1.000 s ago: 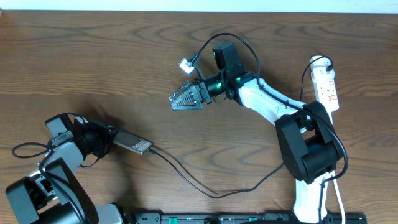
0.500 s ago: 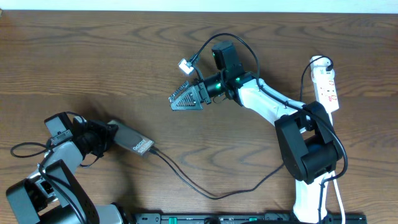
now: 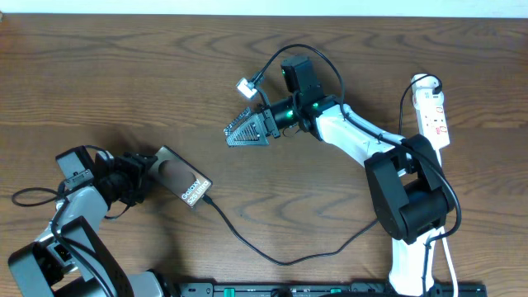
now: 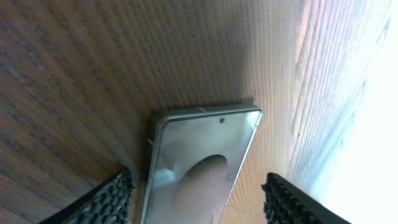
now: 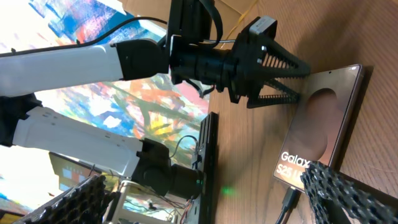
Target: Plug charger to phone and switch on socket
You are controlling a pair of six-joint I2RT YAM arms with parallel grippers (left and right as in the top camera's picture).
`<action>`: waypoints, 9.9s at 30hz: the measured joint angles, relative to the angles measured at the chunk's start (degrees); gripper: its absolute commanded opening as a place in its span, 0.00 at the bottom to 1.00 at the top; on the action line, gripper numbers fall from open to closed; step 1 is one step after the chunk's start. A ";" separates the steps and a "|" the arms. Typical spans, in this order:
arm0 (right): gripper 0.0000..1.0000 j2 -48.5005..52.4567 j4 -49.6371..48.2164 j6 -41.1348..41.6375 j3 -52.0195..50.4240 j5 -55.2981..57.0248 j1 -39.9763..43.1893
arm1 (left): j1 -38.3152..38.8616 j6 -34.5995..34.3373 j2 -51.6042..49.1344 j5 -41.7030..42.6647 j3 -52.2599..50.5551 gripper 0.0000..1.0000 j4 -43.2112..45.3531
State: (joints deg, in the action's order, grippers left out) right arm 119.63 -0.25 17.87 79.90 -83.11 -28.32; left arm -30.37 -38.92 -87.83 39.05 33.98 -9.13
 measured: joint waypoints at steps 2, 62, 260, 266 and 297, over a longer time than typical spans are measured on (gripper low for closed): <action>0.99 0.00 -0.02 0.00 0.00 0.02 0.00 | 0.00 -0.04 0.22 0.26 0.22 0.79 -0.39; 0.99 -13.70 71.17 -10.97 34.99 57.44 57.33 | 35.12 12.98 23.06 -22.80 19.50 0.88 -21.70; 0.99 -23.15 81.64 -6.71 36.63 72.28 52.63 | 26.77 23.93 87.14 -31.54 -33.31 0.88 8.41; 0.99 -23.15 81.66 -6.71 36.63 72.28 52.63 | 26.77 23.93 87.21 -31.58 -33.31 0.88 8.39; 0.99 -23.15 81.66 -6.71 36.63 72.28 52.63 | 26.75 23.93 87.21 -31.69 -33.31 0.88 8.39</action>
State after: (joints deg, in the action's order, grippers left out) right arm 96.49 81.41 11.16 116.53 -10.83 24.32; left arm -3.62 -14.98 -0.62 7.35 0.67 -0.73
